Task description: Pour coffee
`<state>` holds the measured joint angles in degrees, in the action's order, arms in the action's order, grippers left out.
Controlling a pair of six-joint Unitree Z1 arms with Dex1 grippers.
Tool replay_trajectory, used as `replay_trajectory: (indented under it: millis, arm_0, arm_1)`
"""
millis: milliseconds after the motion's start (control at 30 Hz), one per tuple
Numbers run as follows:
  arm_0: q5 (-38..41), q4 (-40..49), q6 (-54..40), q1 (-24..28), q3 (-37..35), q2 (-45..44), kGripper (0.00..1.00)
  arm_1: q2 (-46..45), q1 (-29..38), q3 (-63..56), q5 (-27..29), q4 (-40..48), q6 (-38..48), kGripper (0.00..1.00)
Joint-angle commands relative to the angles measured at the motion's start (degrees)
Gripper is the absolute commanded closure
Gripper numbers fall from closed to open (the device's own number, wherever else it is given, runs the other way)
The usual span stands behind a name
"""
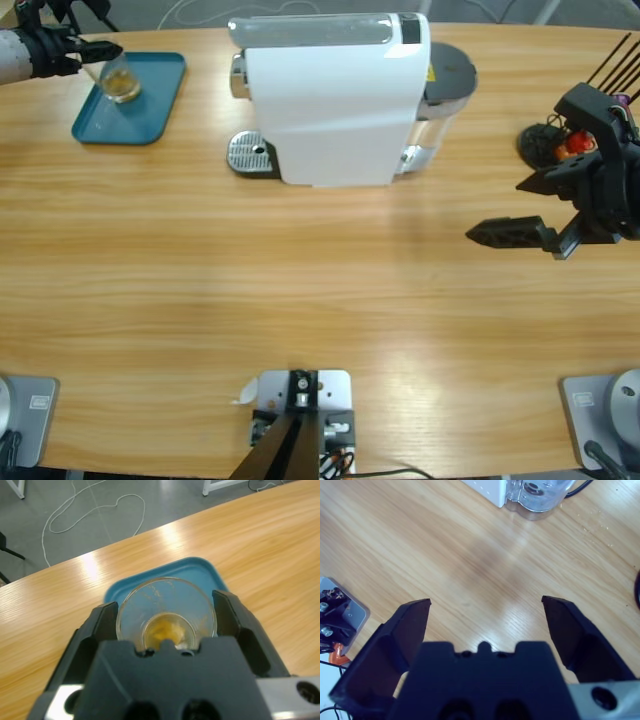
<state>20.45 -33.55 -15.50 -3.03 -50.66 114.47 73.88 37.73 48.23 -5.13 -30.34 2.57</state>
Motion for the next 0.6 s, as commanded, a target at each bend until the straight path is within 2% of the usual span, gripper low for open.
replay_trajectory:
  millis: [33, 233, 267, 300, 333, 600]
  arm_0:
    - [-0.66, -1.38, 0.11, -1.58, 1.09, 3.04, 1.0]
    - [-0.75, -3.19, 0.1, -1.19, 3.17, 2.69, 1.0]
    - [-0.29, -3.19, 0.03, -1.19, 3.31, 2.6, 0.572]
    - [0.36, -3.44, 0.03, -1.26, 3.61, 2.5, 0.08]
    - [1.52, -4.62, 0.03, -1.28, 4.29, 2.43, 0.015]
    - [1.36, -10.4, 0.43, -1.17, 8.85, -0.12, 0.0]
  arm_1:
    - [1.71, -0.82, -0.59, -0.82, -0.42, -0.81, 0.007]
    - [1.46, -0.82, -0.51, -0.7, -0.65, -0.81, 0.0]
    - [1.32, -0.82, -0.49, -0.63, -0.69, -0.81, 0.0]
    - [1.14, -0.82, -0.42, -0.58, -0.69, -0.81, 0.0]
    - [1.02, -0.82, -0.42, -0.58, -0.72, -0.81, 0.0]
    - [0.62, -0.82, -0.44, -0.75, -0.9, -0.9, 0.0]
